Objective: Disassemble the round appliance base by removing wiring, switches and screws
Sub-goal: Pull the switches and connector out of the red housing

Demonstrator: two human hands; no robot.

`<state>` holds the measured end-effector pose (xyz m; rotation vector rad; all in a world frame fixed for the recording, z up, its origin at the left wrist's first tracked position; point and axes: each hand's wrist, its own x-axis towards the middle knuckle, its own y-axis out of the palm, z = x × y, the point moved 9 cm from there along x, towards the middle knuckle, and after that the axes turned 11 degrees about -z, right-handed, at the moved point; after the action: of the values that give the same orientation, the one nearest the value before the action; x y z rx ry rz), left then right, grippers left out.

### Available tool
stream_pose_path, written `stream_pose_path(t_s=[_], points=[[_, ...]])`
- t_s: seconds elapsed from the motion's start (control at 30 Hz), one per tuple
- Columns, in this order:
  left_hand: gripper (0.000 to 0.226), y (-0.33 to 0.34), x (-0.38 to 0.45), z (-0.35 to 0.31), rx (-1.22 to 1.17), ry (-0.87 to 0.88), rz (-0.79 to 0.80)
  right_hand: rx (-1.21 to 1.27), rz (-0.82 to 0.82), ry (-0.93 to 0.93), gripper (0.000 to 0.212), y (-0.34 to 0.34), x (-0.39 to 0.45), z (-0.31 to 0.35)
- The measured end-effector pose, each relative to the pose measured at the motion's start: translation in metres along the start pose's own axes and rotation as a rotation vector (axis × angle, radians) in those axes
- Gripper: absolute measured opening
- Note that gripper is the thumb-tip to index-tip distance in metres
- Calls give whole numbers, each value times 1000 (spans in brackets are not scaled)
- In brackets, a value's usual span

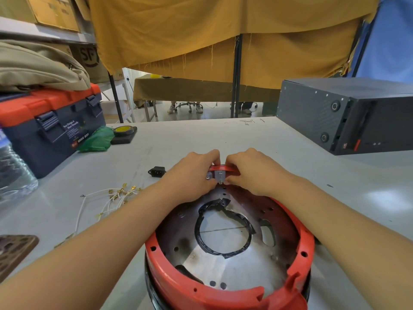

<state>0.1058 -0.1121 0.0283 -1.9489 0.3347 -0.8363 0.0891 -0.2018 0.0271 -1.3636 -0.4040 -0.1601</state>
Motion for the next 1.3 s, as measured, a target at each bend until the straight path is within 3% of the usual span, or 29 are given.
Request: stream_pose_path(t_s=[0.7, 1.03, 1.3], points=[[17, 3, 1, -9, 19, 63, 16, 31, 43, 49, 21, -3, -1, 1], [22, 4, 0, -8, 59, 81, 7, -46, 37, -23, 14, -1, 0, 7], [19, 1, -1, -7, 14, 57, 1, -70, 19, -88, 21, 1, 2, 8]])
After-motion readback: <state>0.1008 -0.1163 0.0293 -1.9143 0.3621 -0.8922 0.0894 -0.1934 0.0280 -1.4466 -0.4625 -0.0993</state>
